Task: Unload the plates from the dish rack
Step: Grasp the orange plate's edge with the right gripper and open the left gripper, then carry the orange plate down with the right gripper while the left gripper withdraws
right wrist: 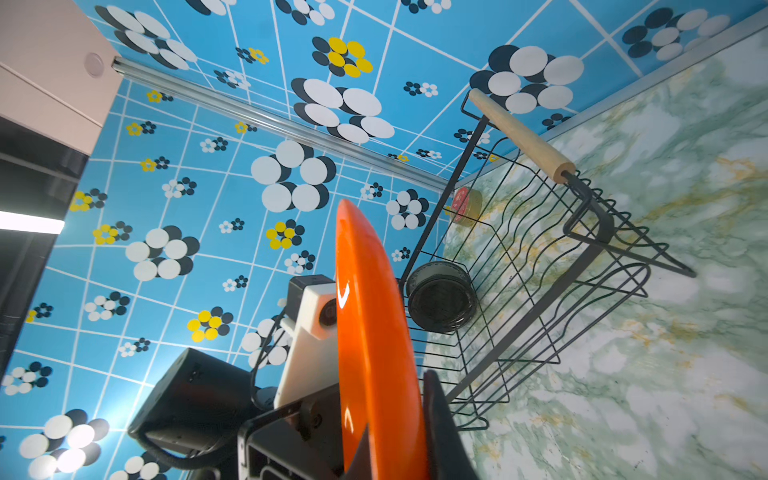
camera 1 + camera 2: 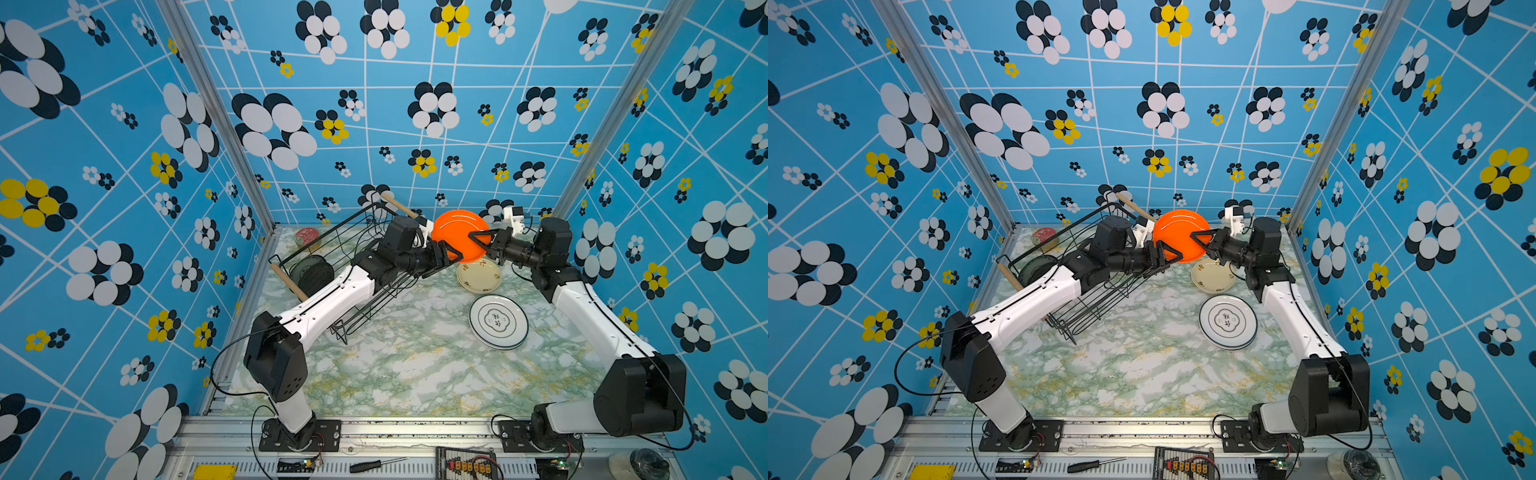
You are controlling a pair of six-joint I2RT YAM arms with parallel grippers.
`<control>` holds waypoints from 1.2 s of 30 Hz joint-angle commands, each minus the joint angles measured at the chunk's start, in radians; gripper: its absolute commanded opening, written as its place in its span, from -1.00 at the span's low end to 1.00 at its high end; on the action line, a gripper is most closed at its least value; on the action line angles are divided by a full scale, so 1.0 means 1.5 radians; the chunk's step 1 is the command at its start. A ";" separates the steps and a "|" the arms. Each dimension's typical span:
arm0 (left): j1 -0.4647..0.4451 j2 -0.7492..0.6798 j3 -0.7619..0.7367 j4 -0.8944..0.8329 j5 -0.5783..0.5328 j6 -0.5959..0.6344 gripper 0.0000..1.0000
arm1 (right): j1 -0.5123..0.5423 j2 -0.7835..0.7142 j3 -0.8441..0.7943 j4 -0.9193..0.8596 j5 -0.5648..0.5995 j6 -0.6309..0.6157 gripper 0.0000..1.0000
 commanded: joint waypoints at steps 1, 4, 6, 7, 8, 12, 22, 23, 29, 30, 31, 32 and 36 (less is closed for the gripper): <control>0.016 -0.049 0.043 -0.135 -0.044 0.107 0.39 | 0.005 -0.007 0.072 -0.182 0.033 -0.154 -1.00; 0.032 -0.077 0.054 -0.208 -0.092 0.158 0.44 | 0.000 -0.004 0.123 -0.276 0.067 -0.223 -1.00; 0.047 -0.097 0.055 -0.246 -0.122 0.183 0.49 | -0.005 -0.001 0.154 -0.329 0.096 -0.265 -1.00; 0.058 -0.108 0.054 -0.263 -0.137 0.191 0.50 | -0.009 0.001 0.170 -0.357 0.113 -0.285 -1.00; 0.070 -0.119 0.050 -0.274 -0.145 0.200 0.52 | -0.014 0.003 0.184 -0.378 0.126 -0.302 -1.00; 0.119 -0.160 0.039 -0.311 -0.166 0.222 0.56 | -0.022 0.009 0.229 -0.460 0.205 -0.366 -1.00; 0.219 -0.166 0.082 -0.426 -0.202 0.287 0.72 | -0.030 0.027 0.251 -0.543 0.458 -0.413 -1.00; 0.225 -0.160 0.084 -0.440 -0.206 0.294 0.78 | -0.031 0.033 0.246 -0.541 0.472 -0.409 -1.00; 0.247 -0.146 0.075 -0.481 -0.269 0.317 0.98 | -0.053 0.084 0.218 -0.510 0.495 -0.393 -1.00; 0.248 -0.145 0.073 -0.485 -0.279 0.319 0.98 | -0.056 0.094 0.215 -0.504 0.498 -0.392 -1.00; 0.250 -0.143 0.072 -0.490 -0.299 0.322 0.99 | -0.059 0.104 0.212 -0.497 0.498 -0.392 -1.00; 0.252 -0.141 0.071 -0.496 -0.320 0.325 0.98 | -0.062 0.116 0.207 -0.488 0.497 -0.391 -1.00; 0.257 -0.136 0.066 -0.495 -0.344 0.344 0.99 | -0.071 0.165 0.198 -0.454 0.468 -0.391 -1.00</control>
